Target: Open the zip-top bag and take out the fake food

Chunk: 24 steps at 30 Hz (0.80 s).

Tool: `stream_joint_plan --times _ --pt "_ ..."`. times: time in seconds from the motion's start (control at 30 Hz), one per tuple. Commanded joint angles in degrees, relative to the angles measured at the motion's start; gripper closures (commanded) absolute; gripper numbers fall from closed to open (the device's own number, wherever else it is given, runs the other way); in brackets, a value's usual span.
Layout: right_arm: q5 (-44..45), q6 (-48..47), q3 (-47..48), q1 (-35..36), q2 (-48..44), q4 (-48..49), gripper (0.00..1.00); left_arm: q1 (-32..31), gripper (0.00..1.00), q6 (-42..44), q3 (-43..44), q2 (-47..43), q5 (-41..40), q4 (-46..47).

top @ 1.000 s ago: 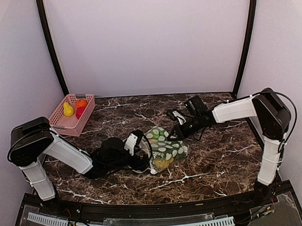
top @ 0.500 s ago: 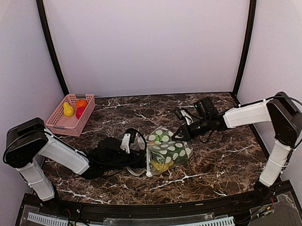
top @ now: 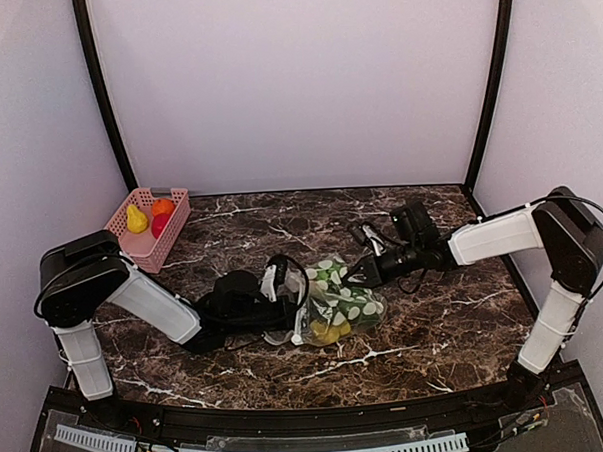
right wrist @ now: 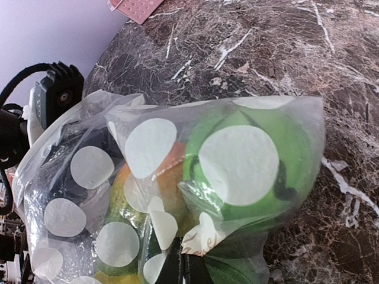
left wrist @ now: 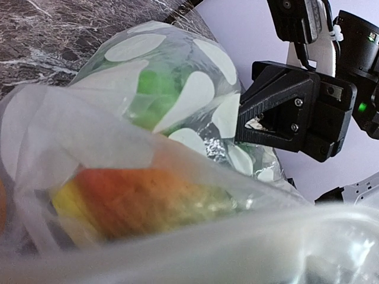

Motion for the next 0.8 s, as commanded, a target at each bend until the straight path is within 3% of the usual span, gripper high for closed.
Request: stream_joint_plan --times 0.0,0.3,0.53,0.77 --pt "-2.7 0.6 -0.2 2.1 -0.2 4.0 1.00 0.0 0.22 -2.5 2.8 2.6 3.2 2.7" --pt "-3.0 -0.1 0.3 4.7 1.4 4.0 1.00 0.1 0.24 -1.1 5.5 3.6 3.6 2.4" --pt "-1.0 0.3 -1.8 0.9 -1.4 3.7 1.00 0.5 0.43 -1.5 1.9 1.4 2.4 4.0" --pt "0.0 0.1 -3.2 -2.5 -3.6 2.7 1.00 1.5 0.47 0.4 -1.9 -4.0 -0.1 -0.5"
